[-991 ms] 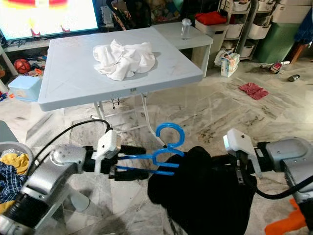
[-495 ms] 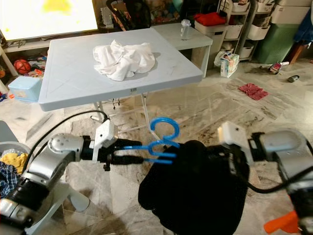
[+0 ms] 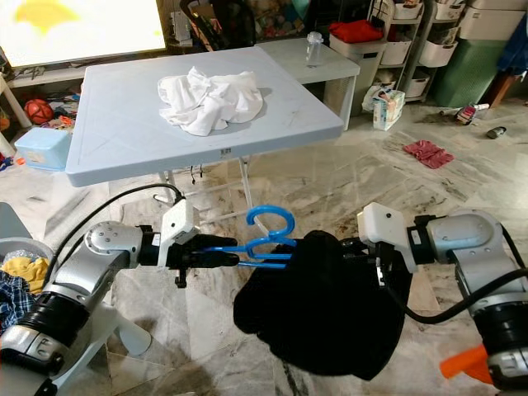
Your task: Hang hanger
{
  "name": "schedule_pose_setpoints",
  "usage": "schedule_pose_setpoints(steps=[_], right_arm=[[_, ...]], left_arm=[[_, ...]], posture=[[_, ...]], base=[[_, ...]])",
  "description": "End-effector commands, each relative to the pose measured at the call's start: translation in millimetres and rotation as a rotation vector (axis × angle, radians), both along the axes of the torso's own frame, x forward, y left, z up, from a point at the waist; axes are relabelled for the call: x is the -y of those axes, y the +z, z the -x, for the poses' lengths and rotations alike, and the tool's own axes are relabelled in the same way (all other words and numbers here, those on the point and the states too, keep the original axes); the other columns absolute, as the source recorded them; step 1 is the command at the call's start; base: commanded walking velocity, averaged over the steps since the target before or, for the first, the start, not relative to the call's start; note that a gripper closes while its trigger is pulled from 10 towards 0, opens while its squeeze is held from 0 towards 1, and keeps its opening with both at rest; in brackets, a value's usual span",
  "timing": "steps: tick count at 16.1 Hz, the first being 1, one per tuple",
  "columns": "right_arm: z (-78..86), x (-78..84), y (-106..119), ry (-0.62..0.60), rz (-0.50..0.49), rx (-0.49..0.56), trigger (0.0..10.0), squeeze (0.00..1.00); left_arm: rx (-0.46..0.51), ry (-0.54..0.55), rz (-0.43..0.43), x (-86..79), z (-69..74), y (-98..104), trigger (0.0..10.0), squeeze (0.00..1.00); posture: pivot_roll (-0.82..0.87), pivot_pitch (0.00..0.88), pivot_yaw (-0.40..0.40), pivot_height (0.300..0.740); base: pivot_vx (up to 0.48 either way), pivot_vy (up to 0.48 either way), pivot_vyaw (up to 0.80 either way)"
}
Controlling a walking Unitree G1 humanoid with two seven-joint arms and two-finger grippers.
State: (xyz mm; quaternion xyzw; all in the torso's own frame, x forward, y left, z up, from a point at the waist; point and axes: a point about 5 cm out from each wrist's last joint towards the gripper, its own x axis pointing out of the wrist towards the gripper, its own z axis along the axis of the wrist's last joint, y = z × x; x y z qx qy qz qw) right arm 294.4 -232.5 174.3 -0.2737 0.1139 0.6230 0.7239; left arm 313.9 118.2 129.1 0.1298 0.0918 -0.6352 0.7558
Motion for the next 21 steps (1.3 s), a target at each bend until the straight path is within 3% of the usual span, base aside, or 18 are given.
schedule_pose_setpoints(steps=[1, 5, 6, 7, 8, 10, 12, 14, 18, 21], right_arm=[[-5.6, 1.2, 10.7, -0.024, -0.013, 0.056, 10.0, 0.00], [-10.1, 0.2, 4.4, -0.054, 0.021, 0.086, 10.0, 0.00], [-14.5, -0.2, 1.8, -0.090, 0.020, 0.063, 10.0, 0.53], [-16.4, -0.8, 2.3, -0.101, 0.016, 0.062, 10.0, 0.53], [-20.9, -2.2, 4.6, -0.129, -0.004, 0.060, 10.0, 1.00], [-24.9, -3.3, 6.8, -0.147, -0.010, 0.060, 10.0, 1.00], [-26.3, -3.1, 6.5, -0.147, 0.004, 0.068, 10.0, 1.00], [-41.0, -0.9, 13.7, -0.226, 0.038, 0.178, 10.0, 1.00], [-49.1, 0.0, 18.6, -0.279, 0.045, 0.240, 10.0, 1.00], [-66.2, 6.7, 26.0, -0.467, 0.078, 0.385, 10.0, 1.00]], left_arm=[[0.026, -0.032, -0.009, 1.9, -1.6, 5.0, 0.0, 0.00], [0.023, -0.029, 0.007, 6.2, -2.7, 1.9, 0.0, 0.00], [0.016, -0.013, 0.035, 8.4, -2.7, 1.5, 0.0, 0.00], [0.016, -0.004, 0.046, 9.1, -2.6, 1.2, 0.0, 0.00], [0.011, 0.014, 0.064, 10.2, -2.2, -0.4, 0.0, 0.00], [-0.018, 0.069, 0.164, 13.2, -0.9, 0.6, 0.0, 0.00], [-0.025, 0.102, 0.205, 13.9, -0.8, 0.8, 0.0, 0.00], [-0.052, 0.295, 0.294, 10.0, -1.5, -9.5, 0.0, 0.00], [-0.058, 0.370, 0.298, 7.2, 1.1, -17.8, 0.0, 0.00], [-0.057, 0.449, 0.300, 7.4, -2.4, -20.5, 0.0, 0.00]], posture=[[0.02, 0.000, -0.010, 0.740], [0.02, 0.000, -0.006, 0.740], [0.02, 0.000, -0.008, 0.740], [0.02, 0.000, -0.008, 0.740], [0.03, 0.000, -0.008, 0.740], [0.03, 0.000, -0.009, 0.740], [0.03, 0.000, -0.009, 0.740], [0.03, 0.000, -0.010, 0.740], [0.04, 0.000, -0.013, 0.740], [0.04, 0.000, -0.012, 0.740]], base=[[0.000, 0.000, 0.00], [0.000, 0.000, 0.00], [0.000, 0.000, 0.00], [0.000, 0.000, 0.00], [0.000, 0.000, 0.00], [0.000, 0.000, 0.00], [0.000, 0.000, 0.00], [0.000, 0.000, 0.00], [0.000, 0.000, 0.00], [0.000, 0.000, 0.00]])
